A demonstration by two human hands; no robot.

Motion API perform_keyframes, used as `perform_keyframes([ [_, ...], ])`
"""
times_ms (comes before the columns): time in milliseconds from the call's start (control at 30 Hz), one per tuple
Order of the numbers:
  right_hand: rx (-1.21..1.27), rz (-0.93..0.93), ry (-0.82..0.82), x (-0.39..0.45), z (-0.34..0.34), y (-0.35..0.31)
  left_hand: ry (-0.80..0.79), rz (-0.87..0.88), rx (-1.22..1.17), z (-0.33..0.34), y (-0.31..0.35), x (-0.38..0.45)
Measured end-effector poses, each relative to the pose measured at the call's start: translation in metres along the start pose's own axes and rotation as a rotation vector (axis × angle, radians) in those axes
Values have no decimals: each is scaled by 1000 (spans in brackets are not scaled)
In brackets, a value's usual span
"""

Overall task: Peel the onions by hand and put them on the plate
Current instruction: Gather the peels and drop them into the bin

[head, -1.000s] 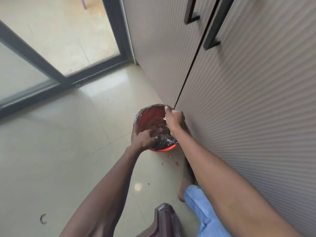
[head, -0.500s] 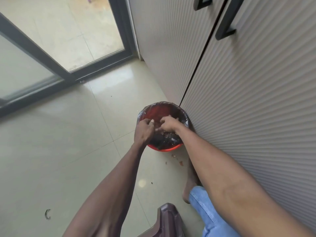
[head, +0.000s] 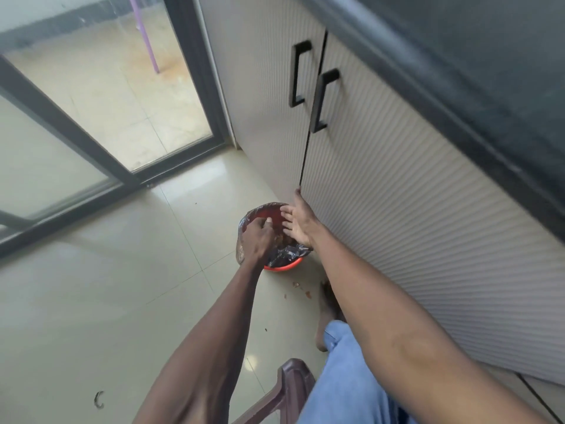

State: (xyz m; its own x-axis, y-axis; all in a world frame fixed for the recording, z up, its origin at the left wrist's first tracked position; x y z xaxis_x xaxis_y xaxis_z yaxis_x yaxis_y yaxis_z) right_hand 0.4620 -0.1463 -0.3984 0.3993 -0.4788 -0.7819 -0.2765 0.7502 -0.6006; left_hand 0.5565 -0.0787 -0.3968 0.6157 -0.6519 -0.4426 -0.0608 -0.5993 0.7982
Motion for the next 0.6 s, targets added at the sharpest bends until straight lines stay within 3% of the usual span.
perform_keyframes([
  [167,461,-205,34,-112,-13,-20,33,58,-215,-21,58,-84],
  [333,513,-596,7,-288,-33,-39,80,293,-541,-28,143,-208],
  [500,482,-1039,146,-480,-90,-24,-232,580,-752,14,235,-357],
  [600,477,-1225,464,-580,-152,2,-507,730,-723,55,283,-442],
])
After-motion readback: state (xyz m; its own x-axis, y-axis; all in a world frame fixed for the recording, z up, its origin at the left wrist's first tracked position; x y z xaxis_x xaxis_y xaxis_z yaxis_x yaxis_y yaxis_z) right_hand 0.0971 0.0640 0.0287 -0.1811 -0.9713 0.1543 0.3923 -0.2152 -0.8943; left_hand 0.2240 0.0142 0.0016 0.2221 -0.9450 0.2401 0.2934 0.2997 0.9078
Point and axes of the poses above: each hand's wrist, its own x-axis towards the middle knuckle, its own z-axis out of the palm, y = z × x, the point moved 8 cm from there along x, towards the middle knuckle, and after that the axes turned 4 degrees about -x, right-handed, at the moved point
